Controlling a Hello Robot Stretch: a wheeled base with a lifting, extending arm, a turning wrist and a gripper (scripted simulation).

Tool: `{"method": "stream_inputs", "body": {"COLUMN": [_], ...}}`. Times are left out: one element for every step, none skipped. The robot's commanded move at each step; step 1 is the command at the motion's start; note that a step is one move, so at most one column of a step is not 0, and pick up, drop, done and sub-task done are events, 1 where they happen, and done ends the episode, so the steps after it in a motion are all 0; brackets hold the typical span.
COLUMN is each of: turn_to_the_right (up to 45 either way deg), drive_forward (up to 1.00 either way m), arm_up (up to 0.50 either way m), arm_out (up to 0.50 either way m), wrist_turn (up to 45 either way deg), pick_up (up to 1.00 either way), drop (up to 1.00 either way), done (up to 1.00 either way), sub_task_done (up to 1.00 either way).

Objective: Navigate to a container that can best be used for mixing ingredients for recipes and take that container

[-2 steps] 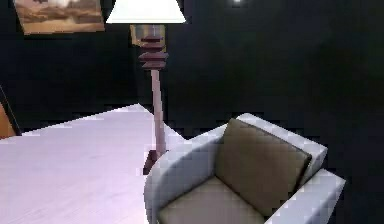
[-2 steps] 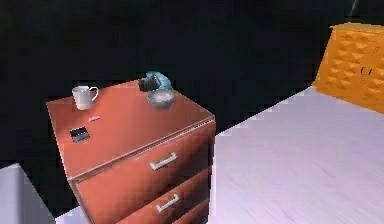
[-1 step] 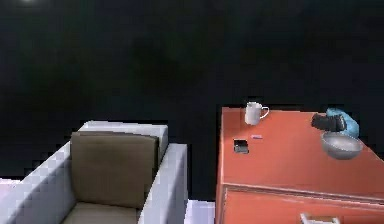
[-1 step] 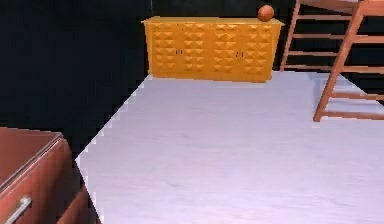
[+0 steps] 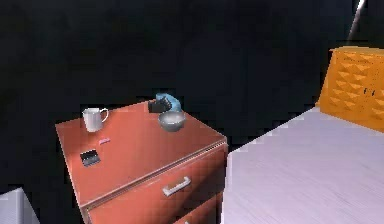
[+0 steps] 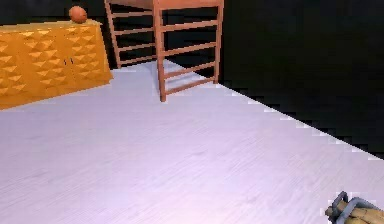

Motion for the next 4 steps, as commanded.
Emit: {"method": "stream_inputs", "body": {"turn_to_the_right": [21.0, 0.0, -45.0, -45.0], "drive_forward": [0.0, 0.65, 0.0, 0.0], "arm_up": [0.0, 0.0, 0.0, 0.0], "arm_out": [0.0, 0.0, 0.0, 0.0], "wrist_turn": [0.0, 0.0, 0.0, 0.0], "pick_up": [0.0, 0.0, 0.0, 0.0], "drop": [0.0, 0.0, 0.0, 0.0], "done": [0.0, 0.0, 0.0, 0.0], "sub_task_done": [0.0, 0.0, 0.0, 0.0]}}
